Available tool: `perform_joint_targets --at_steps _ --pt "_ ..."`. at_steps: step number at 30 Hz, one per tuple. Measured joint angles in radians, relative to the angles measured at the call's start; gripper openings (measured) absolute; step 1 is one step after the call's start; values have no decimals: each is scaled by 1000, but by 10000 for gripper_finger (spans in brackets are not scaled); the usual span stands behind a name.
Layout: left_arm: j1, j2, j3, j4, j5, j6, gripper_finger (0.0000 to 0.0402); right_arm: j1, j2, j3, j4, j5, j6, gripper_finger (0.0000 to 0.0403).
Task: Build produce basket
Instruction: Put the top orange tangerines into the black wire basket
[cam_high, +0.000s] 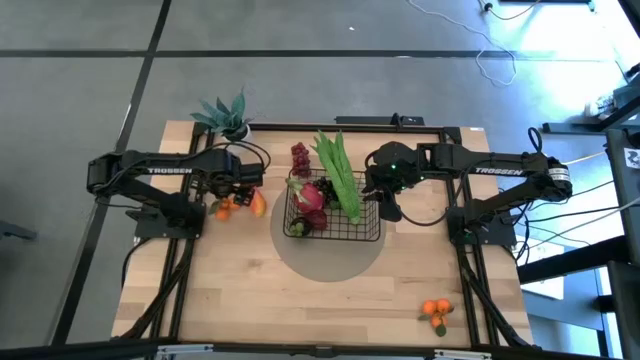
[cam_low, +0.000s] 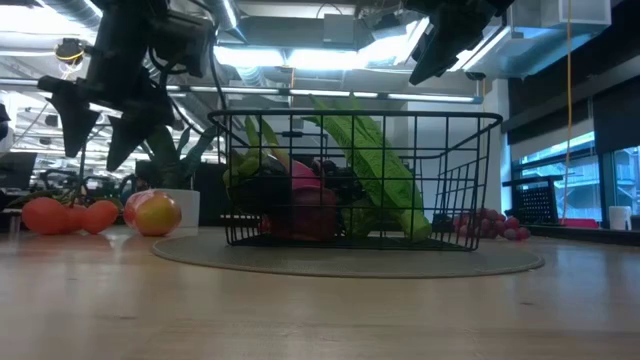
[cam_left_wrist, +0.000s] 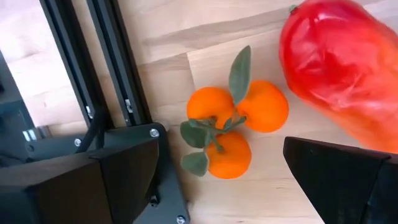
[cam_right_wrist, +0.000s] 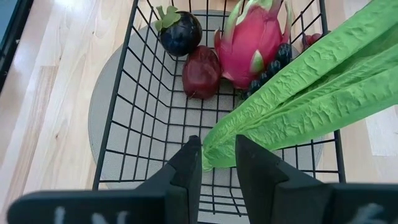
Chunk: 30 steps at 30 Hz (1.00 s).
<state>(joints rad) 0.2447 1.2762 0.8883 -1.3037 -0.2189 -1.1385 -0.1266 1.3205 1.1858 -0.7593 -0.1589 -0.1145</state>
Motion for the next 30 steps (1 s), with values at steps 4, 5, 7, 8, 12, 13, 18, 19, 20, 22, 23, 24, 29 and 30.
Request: perform_joint_targets --at_steps 4,5,7,8,12,13,18,19,20,22,23,24,29,30 --pt "-4 0 0 5 -28 15 335 0 0 0 0 0 0 84" --pt "-3 0 0 7 -45 25 335 0 0 0 0 0 0 84" --pt "-3 0 0 7 -67 31 335 0 0 0 0 0 1 84" --pt "-4 0 0 7 -73 24 335 0 0 0 0 0 1 84" --pt "-3 0 0 7 -84 1 335 0 0 0 10 0 1 84" --pt "-3 0 0 7 -76 14 335 0 0 0 15 0 1 84" --pt "-3 0 -2 8 -52 19 335 0 0 0 33 1 1 84" --pt "-3 0 -5 10 -51 8 335 0 0 0 34 1 1 84" --pt "-3 0 -12 14 -47 -8 335 0 0 0 37 1 1 84" --pt "0 0 -33 21 -21 -50 335 0 0 0 38 1 1 84" --pt "0 0 -48 30 -5 -63 335 0 0 0 38 1 1 84" --pt "-1 0 -65 40 6 -71 335 0 0 0 38 1 1 84" --pt "-1 0 -115 101 3 -83 335 0 0 0 38 1 1 84" --pt "-1 0 -122 111 -1 -83 334 0 0 0 38 1 1 84"
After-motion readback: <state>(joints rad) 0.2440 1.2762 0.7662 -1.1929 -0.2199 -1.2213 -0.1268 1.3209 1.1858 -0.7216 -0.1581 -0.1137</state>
